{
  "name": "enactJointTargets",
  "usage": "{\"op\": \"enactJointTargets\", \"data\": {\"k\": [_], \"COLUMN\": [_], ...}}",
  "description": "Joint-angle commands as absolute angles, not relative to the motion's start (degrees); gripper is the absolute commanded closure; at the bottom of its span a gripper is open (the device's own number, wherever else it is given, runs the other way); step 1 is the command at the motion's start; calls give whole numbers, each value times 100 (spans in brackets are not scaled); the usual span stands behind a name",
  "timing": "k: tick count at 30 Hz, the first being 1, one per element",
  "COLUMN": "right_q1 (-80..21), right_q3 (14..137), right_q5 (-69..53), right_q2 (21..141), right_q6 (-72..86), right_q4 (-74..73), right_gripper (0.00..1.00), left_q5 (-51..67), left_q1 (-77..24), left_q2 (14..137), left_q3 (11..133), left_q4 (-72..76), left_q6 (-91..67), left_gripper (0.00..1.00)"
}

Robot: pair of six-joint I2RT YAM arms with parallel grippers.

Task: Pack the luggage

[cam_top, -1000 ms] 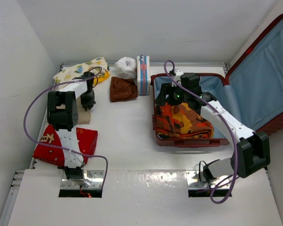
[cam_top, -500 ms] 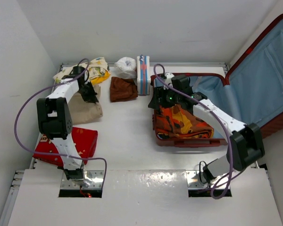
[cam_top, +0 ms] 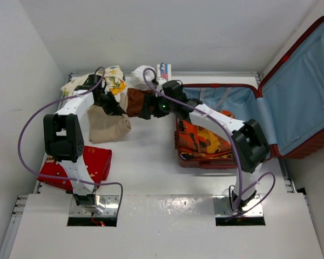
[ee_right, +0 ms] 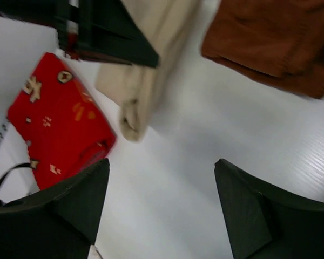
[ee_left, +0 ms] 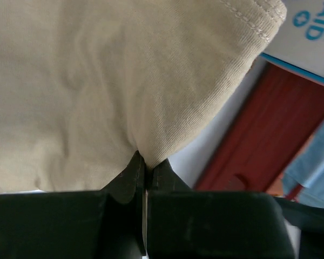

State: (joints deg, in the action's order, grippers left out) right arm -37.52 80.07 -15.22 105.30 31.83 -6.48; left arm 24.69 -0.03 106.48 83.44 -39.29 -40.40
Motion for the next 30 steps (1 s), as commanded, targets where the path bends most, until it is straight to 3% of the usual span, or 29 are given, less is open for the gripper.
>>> {"op": "enactJointTargets", "data": {"k": [1, 21, 30], "right_q1": [-4016, -4369, -4386], "right_q3": [8428, 10063, 9923], "right_q5": [-1319, -580, -721], "right_q2": [10906, 12383, 12568], "right_q6": [3812, 3534, 3401], "right_q4": [-115, -483, -519], "right_gripper": [21, 18, 23], "left_q5": [3006, 4104, 4271], "left_q1": [-35, 140, 255], "left_q2": [10327, 10433, 10652], "left_q3": [8350, 8191, 8551], "left_q4": [-3674, -3568, -3568], "left_q6": [-4420, -4211, -4140], "left_gripper": [100, 100, 100]}}
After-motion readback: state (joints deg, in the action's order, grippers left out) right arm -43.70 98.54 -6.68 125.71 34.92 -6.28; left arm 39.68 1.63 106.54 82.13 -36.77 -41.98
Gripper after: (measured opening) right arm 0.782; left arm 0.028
